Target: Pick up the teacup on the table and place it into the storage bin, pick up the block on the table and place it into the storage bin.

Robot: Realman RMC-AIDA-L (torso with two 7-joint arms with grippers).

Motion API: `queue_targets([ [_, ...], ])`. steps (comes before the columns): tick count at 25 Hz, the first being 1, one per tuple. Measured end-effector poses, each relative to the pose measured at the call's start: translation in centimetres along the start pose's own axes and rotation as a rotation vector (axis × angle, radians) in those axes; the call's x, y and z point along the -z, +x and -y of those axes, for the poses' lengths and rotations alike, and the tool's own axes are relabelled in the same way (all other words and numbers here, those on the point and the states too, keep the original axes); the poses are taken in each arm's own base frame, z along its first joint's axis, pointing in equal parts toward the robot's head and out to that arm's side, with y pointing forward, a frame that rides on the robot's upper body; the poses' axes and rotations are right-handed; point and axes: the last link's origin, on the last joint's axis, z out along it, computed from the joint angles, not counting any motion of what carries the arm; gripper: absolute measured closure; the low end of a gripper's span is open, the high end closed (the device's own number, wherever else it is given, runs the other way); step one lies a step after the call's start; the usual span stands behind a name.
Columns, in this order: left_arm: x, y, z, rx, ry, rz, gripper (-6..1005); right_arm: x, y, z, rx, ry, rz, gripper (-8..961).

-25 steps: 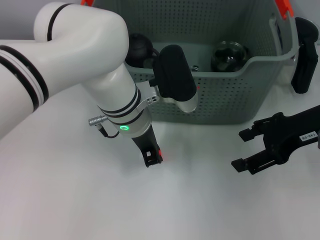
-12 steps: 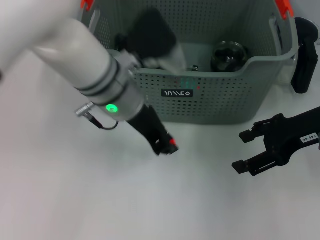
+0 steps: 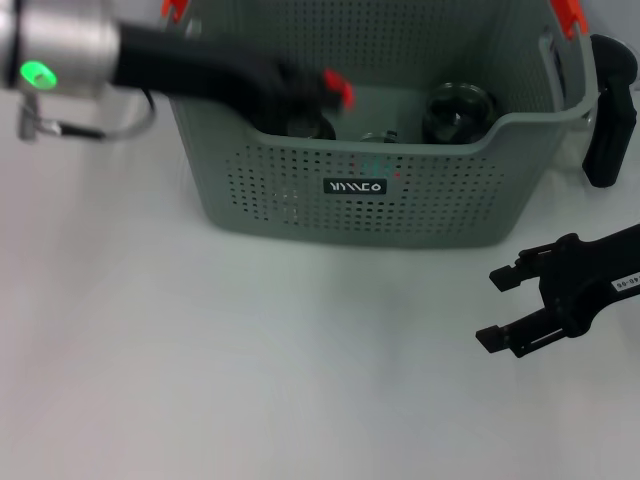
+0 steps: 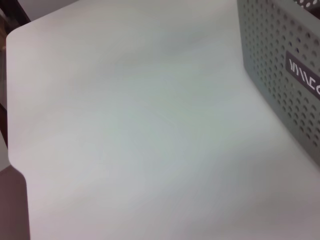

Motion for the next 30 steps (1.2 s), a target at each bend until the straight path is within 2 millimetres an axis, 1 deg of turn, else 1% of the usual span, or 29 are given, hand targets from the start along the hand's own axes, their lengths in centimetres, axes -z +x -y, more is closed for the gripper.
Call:
queue_targets([
  [2, 1.0, 0.7, 0.9, -0.001, 0.019, -0.090, 716, 0.0, 0.0, 0.0, 0.005, 0.001, 0.000, 22],
  [4, 1.2, 1.3, 2.0, 0.002, 0.045, -0.156, 708, 0.0, 0.0, 0.0, 0.014, 0.001, -0.001, 22],
  [6, 0.9, 1.5, 2.9, 0.013, 0.072, -0.186, 700, 0.0, -0.1, 0.1, 0.021, 0.000, -0.001, 22],
  [9, -0.6, 1.5, 4.2, 0.040, 0.099, -0.190, 688, -0.1, -0.2, 0.1, 0.026, 0.000, 0.000, 22],
  [15, -2.6, 1.7, 5.1, 0.046, 0.113, -0.186, 664, -0.3, -0.3, 0.1, 0.027, 0.000, 0.004, 22],
  [20, -2.9, 1.8, 5.2, 0.054, 0.123, -0.188, 492, -0.3, -0.3, 0.1, 0.031, -0.001, 0.005, 22],
  [23, -2.6, 1.6, 4.9, 0.059, 0.103, -0.197, 411, -0.3, -0.2, 0.1, 0.031, 0.000, 0.009, 22],
  [24, -2.4, 1.3, 4.4, 0.060, 0.074, -0.201, 387, -0.2, -0.2, 0.1, 0.030, 0.002, 0.015, 22],
  [26, -2.0, 0.7, 3.2, 0.056, -0.001, -0.206, 340, 0.1, 0.0, 0.3, 0.028, 0.013, 0.037, 22],
  [30, -1.6, -1.9, -0.4, 0.013, -0.205, -0.208, 246, 1.0, 0.8, 0.4, 0.039, 0.028, 0.114, 22],
])
